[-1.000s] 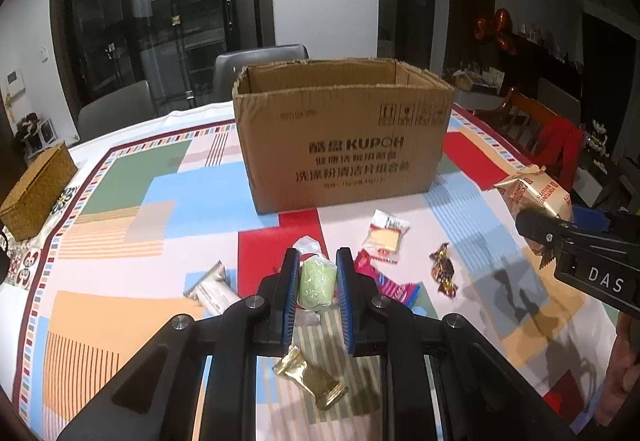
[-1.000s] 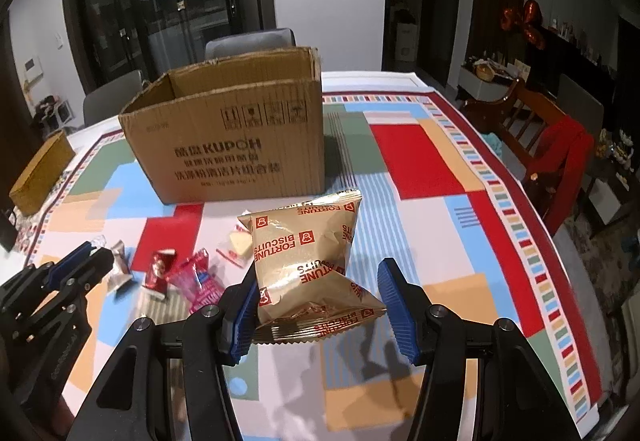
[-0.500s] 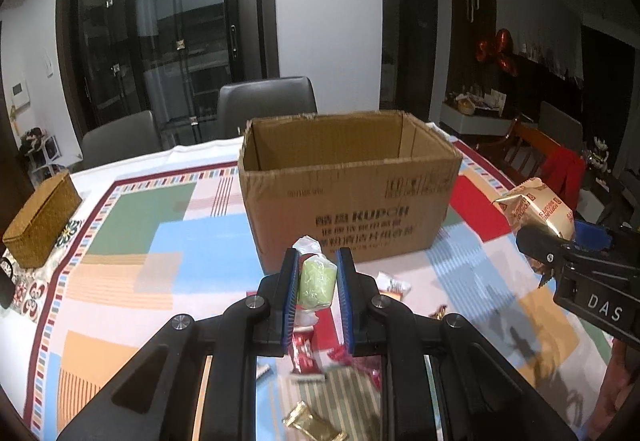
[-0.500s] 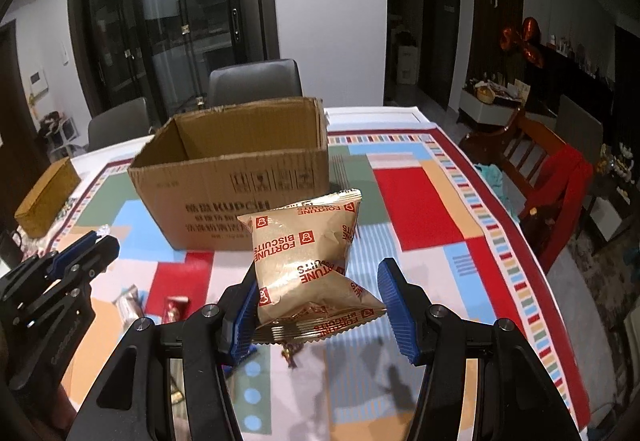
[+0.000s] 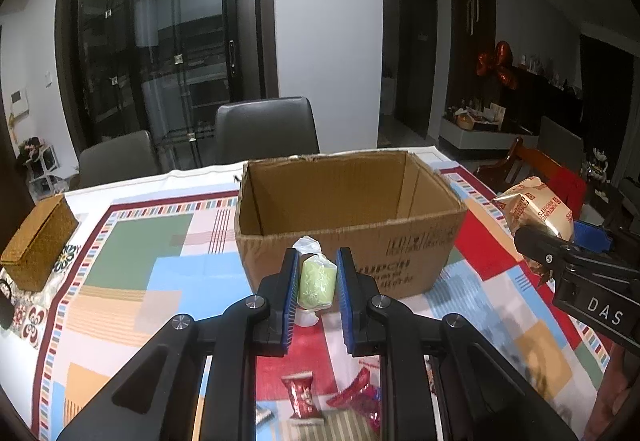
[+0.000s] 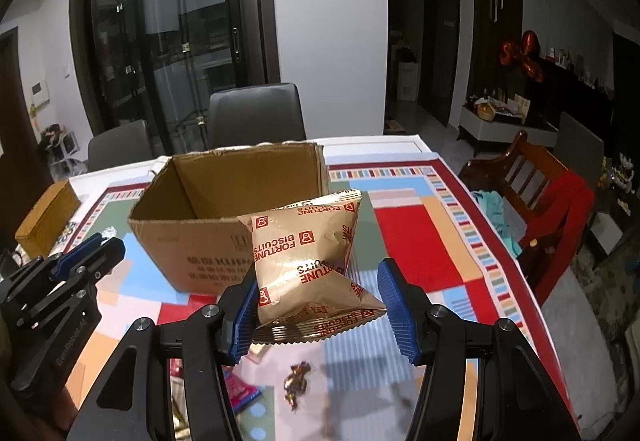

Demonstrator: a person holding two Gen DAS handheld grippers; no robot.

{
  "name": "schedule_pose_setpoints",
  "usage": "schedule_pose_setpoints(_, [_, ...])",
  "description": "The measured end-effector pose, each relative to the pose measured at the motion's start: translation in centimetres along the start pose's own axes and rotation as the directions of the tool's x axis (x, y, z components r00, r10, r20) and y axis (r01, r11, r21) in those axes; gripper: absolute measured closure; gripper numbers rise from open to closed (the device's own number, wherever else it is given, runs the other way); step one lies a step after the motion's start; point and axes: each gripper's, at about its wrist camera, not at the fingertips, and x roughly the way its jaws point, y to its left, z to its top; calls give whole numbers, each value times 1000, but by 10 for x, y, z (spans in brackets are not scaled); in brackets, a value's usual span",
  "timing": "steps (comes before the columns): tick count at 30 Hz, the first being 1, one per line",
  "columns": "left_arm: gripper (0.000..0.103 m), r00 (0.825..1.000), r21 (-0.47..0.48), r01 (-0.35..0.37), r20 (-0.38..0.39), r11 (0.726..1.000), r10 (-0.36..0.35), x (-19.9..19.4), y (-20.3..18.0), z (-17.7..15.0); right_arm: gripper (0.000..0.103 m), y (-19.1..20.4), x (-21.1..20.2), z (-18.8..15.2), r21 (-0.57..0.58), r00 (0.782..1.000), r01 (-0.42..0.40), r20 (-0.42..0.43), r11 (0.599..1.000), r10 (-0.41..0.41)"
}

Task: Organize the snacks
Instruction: 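Carry the biscuit bag and gold candy over the cardboard box with both tools, then open both tools to drop the biscuit bag and gold candy into the box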

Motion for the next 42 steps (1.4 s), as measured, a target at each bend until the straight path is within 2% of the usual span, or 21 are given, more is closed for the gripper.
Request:
schedule_pose_setpoints(22, [84, 998, -13, -1, 61, 1000, 2, 35, 11, 56, 46, 16, 27, 57, -33, 998, -19, 66, 999, 21])
schedule_pose_setpoints(42, [84, 1000, -23, -7, 13, 1000, 8, 93, 26, 71, 45, 37, 78, 78, -56, 998, -57, 27, 997, 58])
